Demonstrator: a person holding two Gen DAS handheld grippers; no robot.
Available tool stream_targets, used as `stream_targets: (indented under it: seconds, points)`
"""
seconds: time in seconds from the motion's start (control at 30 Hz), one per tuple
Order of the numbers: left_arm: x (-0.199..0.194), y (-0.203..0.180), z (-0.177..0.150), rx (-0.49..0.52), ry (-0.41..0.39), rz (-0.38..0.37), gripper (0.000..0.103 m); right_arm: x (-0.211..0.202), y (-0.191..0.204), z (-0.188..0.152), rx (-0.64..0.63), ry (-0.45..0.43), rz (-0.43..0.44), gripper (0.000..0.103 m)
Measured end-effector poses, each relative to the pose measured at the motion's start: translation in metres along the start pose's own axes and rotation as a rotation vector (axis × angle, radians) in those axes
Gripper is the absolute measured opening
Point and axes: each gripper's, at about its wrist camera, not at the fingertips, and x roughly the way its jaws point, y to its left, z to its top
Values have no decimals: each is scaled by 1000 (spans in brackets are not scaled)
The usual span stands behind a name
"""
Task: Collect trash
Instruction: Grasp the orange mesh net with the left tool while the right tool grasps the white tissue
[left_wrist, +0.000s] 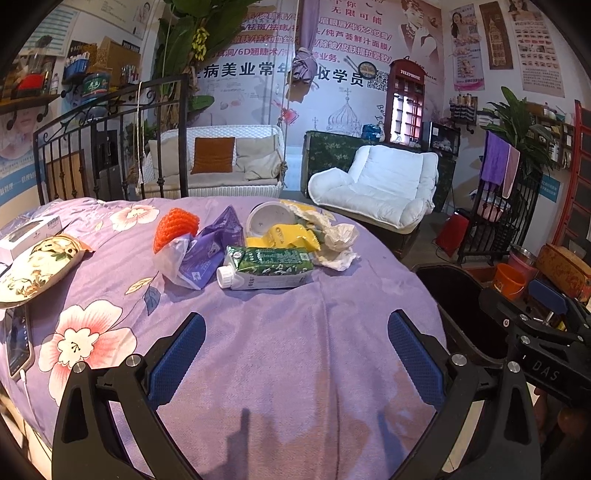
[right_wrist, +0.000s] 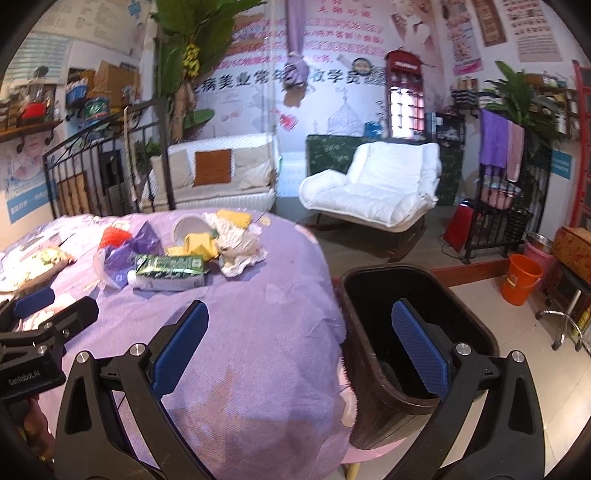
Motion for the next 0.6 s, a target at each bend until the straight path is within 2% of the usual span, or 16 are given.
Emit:
stream_targets:
  seconds: [0.23,0.47,0.6]
  points:
    - [16,27,7,-12,79,7,98,32,17,9,-63,70,84,99]
    - [38,59,18,-89,150,-15,98,92,22,30,-57,197,202,98]
    - [53,75,29,-108,175,-11,98,125,35,46,-91,206,232,93]
